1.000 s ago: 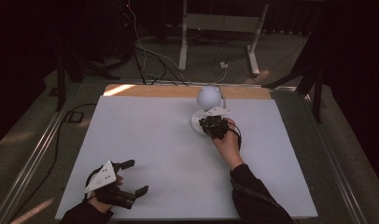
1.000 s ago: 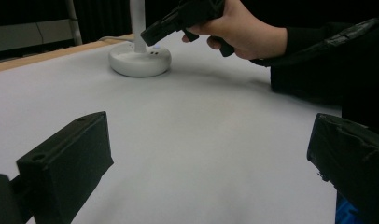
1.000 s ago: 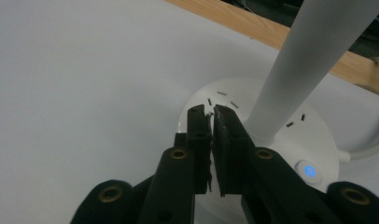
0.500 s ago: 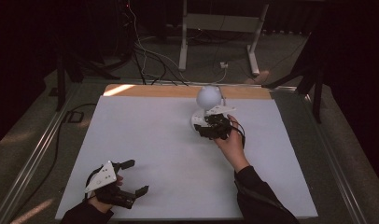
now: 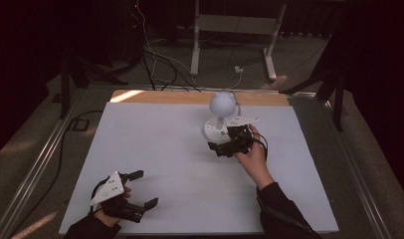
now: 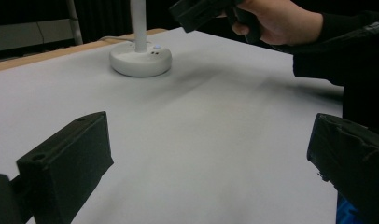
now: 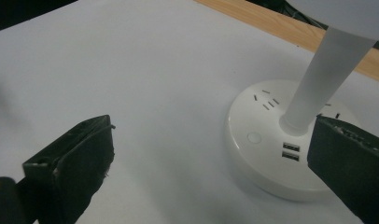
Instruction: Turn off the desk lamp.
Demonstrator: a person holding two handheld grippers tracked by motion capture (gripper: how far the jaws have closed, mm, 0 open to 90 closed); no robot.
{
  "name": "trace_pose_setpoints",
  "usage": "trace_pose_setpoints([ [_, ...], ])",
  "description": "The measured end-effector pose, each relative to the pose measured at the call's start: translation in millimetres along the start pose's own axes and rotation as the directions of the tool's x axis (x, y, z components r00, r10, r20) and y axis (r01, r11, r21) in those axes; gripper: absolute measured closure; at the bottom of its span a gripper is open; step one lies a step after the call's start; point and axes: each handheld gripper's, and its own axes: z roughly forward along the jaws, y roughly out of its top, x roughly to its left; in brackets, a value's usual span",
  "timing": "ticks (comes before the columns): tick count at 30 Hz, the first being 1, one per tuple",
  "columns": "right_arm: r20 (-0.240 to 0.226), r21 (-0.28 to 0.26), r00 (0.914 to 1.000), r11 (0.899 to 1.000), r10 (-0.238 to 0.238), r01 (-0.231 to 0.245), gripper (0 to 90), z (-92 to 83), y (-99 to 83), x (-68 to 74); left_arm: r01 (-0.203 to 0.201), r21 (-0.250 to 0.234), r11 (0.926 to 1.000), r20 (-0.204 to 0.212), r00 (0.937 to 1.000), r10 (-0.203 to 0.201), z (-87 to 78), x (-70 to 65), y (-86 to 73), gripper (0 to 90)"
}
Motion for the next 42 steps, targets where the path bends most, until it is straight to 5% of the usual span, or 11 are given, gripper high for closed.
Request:
trace_pose_setpoints([
  [11, -0.052, -0.039, 0.9976, 0.998, -0.045, 0.043, 0.0, -21.9, -20.8, 4.0, -0.001, 0.003, 1.0, 0.001, 1.0, 0.001, 0.3, -0.4, -0.4, 0.5],
  [42, 0.018, 0.004, 0.9998, 1.0, 0.011, -0.011, 0.0, -104.9, -123.1, -3.1, -0.008, 0.002, 1.0, 0.0, 1.0, 0.008, 0.0, -1.8, 0.1, 0.6],
])
